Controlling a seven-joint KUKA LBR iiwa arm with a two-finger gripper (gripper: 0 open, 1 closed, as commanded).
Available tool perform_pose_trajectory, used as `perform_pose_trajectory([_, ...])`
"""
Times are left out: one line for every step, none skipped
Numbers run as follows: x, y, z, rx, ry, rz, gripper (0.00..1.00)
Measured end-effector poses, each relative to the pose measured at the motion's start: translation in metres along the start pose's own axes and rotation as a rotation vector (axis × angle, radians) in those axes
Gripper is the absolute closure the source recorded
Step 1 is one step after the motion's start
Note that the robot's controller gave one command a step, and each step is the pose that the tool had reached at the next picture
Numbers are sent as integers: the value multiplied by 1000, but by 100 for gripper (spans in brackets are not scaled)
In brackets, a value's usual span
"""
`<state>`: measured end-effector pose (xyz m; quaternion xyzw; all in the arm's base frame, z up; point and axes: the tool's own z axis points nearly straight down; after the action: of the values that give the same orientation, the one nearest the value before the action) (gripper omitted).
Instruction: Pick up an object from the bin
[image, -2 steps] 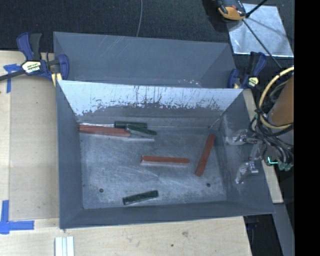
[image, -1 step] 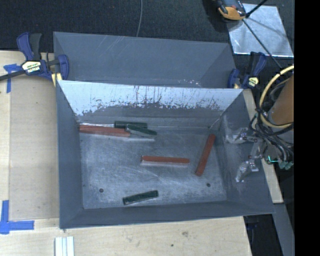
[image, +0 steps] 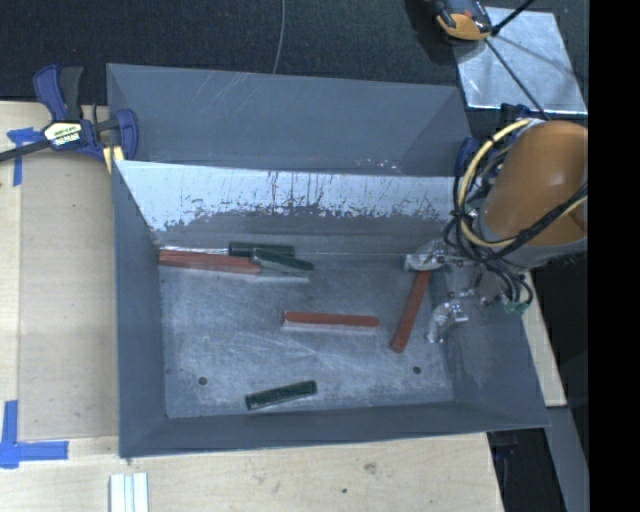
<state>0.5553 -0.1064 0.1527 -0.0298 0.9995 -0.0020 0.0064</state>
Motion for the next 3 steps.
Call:
perform_pose_trajectory([18, 8, 60, -5, 7, -108, 0])
perform_pose_trajectory([-43, 64, 75, -1, -16, -108, 100])
perform_pose_trajectory([-43, 64, 75, -1, -16, -108, 100])
